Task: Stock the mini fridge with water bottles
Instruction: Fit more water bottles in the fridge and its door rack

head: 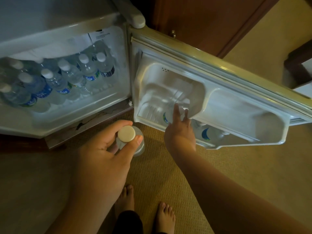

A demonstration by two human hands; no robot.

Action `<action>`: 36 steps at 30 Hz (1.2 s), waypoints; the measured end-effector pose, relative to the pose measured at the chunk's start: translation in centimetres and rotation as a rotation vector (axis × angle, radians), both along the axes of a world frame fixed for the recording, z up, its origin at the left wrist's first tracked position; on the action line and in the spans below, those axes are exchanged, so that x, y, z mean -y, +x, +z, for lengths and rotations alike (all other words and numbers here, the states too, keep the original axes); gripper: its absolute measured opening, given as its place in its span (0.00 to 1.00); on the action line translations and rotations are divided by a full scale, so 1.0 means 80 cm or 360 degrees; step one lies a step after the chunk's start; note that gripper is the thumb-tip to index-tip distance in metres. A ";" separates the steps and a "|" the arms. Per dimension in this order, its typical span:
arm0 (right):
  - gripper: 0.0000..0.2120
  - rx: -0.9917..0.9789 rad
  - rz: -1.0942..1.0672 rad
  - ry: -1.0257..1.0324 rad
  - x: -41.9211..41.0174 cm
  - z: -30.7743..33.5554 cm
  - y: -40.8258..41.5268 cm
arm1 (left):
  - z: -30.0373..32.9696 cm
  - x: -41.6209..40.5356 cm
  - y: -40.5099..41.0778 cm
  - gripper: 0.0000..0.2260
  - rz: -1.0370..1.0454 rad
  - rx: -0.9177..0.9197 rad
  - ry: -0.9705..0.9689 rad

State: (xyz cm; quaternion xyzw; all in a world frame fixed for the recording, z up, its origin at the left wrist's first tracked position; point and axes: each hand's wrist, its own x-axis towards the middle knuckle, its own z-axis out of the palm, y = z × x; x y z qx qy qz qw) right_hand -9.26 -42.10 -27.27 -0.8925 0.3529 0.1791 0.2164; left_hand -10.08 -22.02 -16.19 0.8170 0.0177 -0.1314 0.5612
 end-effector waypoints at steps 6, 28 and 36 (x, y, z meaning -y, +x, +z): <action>0.29 0.0604 0.0142 -0.0204 -0.007 0.015 -0.058 | -0.004 0.032 0.027 0.13 -0.0099 0.0096 0.0010; 0.25 0.0800 0.0342 -0.0916 0.107 0.152 0.040 | -0.069 0.121 0.121 0.09 -0.0543 0.0356 0.0392; 0.25 0.0794 0.0334 -0.0983 0.106 0.146 0.041 | -0.102 0.154 0.131 0.10 -0.0580 0.0072 0.0314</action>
